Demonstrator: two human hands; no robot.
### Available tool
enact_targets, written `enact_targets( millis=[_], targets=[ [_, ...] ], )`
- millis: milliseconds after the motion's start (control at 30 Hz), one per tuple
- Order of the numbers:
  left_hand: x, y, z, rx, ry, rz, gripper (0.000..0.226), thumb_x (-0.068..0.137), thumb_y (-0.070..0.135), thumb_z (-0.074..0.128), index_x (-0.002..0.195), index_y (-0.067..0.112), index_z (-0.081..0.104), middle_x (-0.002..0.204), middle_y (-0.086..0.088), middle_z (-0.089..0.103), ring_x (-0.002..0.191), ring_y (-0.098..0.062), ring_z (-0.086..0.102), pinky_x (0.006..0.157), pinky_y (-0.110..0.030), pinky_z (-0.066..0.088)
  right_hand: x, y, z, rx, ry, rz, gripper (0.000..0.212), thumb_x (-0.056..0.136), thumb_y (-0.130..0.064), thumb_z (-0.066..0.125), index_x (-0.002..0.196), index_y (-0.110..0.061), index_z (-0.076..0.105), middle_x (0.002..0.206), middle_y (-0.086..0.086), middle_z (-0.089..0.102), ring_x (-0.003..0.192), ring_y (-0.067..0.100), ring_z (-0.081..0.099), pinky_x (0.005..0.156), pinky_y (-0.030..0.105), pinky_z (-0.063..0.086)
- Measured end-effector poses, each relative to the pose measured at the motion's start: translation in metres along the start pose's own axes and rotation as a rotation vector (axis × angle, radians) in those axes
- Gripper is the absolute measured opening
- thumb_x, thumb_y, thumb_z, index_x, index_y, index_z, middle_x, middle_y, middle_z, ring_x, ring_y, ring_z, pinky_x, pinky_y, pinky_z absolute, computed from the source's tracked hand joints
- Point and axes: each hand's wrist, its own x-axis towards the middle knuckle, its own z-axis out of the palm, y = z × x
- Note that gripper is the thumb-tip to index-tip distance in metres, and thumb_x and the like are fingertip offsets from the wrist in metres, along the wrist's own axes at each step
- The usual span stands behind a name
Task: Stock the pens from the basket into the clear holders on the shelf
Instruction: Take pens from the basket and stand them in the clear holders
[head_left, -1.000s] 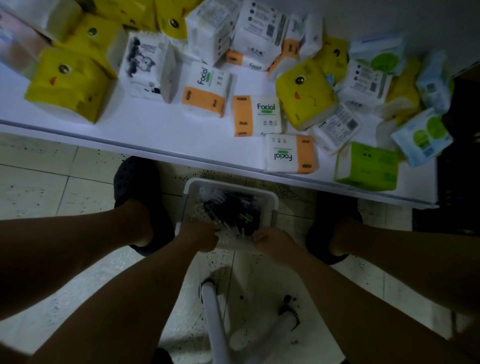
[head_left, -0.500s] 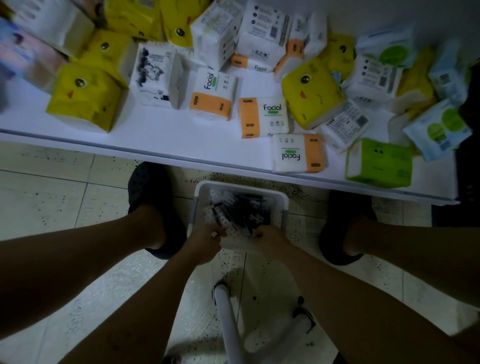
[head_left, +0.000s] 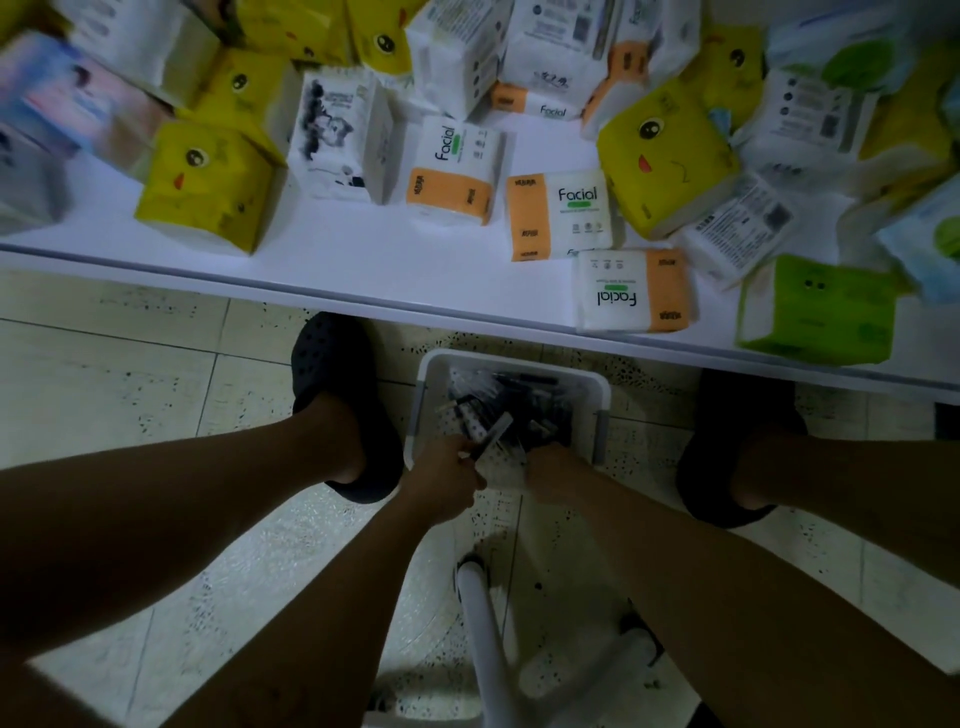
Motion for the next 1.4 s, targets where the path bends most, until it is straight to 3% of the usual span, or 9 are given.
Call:
enact_targets(
  millis=[133,300,467,600,700,800,1100,1233,1400],
  targets=[
    [-0.004,0.003,0.003,-0.019,-0.005,0.004,0.034,0.096,0.002,0.046,0.129,0.008,0.05,0.113,-0.02,0.062,0.071,-0.017,0.054,0.05,-0.018,0.041,0.001,0.001,-0.004,-0.03,-0.007,-0.012,0.028,0.099,-0.011,0.036,0.115,0.0,0.056,0.115,0.014,0.059,0.104,0.028,0.058,0.082,0.034,0.048],
    [-0.006,0.008,0.0,0.021,0.027,0.032,0.027,0.094,0.004,0.046,0.12,0.008,0.054,0.111,-0.018,0.061,0.079,-0.022,0.053,0.063,-0.027,0.044,0.001,0.004,-0.012,0.083,0.207,-0.077,0.028,0.095,-0.016,0.048,0.067,-0.013,0.049,0.068,0.0,0.047,0.062,0.015,0.047,0.051,0.022,0.036],
    [-0.018,0.017,-0.005,0.06,0.026,0.057,0.017,0.097,0.008,0.042,0.105,0.006,0.057,0.105,-0.018,0.06,0.083,-0.022,0.053,0.064,-0.025,0.042,-0.02,0.003,-0.017,0.232,0.335,-0.159,0.035,0.093,-0.036,0.055,0.122,-0.017,0.06,0.111,0.007,0.065,0.105,0.025,0.06,0.086,0.032,0.051],
    [-0.035,0.028,-0.011,0.09,0.058,0.129,0.022,0.1,0.018,0.045,0.11,0.004,0.059,0.099,-0.017,0.062,0.085,-0.025,0.06,0.071,-0.029,0.049,-0.043,0.002,-0.02,0.426,0.204,0.038,0.023,0.096,-0.026,0.053,0.094,-0.005,0.061,0.077,0.011,0.061,0.071,0.026,0.063,0.058,0.031,0.052],
    [-0.047,0.031,-0.015,0.087,0.04,0.122,0.024,0.101,0.013,0.042,0.12,0.005,0.055,0.083,-0.007,0.059,0.063,-0.014,0.053,0.05,-0.018,0.044,-0.066,0.004,-0.024,0.499,0.112,0.088,0.029,0.1,-0.016,0.045,0.11,0.006,0.06,0.081,0.016,0.065,0.068,0.026,0.061,0.062,0.032,0.053],
    [-0.061,0.036,-0.02,0.099,0.097,0.107,0.023,0.099,0.009,0.042,0.116,0.003,0.057,0.085,-0.011,0.06,0.06,-0.015,0.054,0.054,-0.023,0.046,-0.088,0.006,-0.029,0.556,0.166,0.069,0.024,0.099,-0.008,0.041,0.108,0.006,0.059,0.097,0.023,0.068,0.08,0.032,0.067,0.074,0.037,0.056],
    [-0.124,0.089,-0.021,-0.067,0.256,0.388,0.024,0.102,0.024,0.041,0.113,0.009,0.056,0.074,-0.004,0.056,0.051,-0.007,0.048,0.036,-0.012,0.035,-0.165,-0.006,-0.051,0.795,0.596,-0.207,0.031,0.103,-0.033,0.035,0.093,-0.015,0.058,0.078,0.002,0.055,0.072,0.018,0.053,0.062,0.028,0.04],
    [-0.143,0.114,-0.023,-0.185,0.309,0.484,0.025,0.103,0.022,0.039,0.121,0.011,0.052,0.07,-0.01,0.059,0.042,-0.013,0.049,0.039,-0.019,0.039,-0.199,-0.005,-0.059,1.132,0.653,-0.398,0.027,0.105,-0.028,0.034,0.098,-0.016,0.057,0.049,0.0,0.046,0.038,0.014,0.045,0.045,0.024,0.037],
    [-0.172,0.153,-0.019,-0.226,0.353,0.627,0.019,0.104,0.016,0.035,0.12,0.016,0.046,0.076,-0.013,0.06,0.058,-0.023,0.052,0.053,-0.03,0.044,-0.247,-0.008,-0.083,1.249,0.735,-0.613,0.021,0.102,-0.006,0.038,0.095,-0.012,0.057,0.081,0.005,0.059,0.056,0.016,0.053,0.053,0.032,0.045]
  ],
)
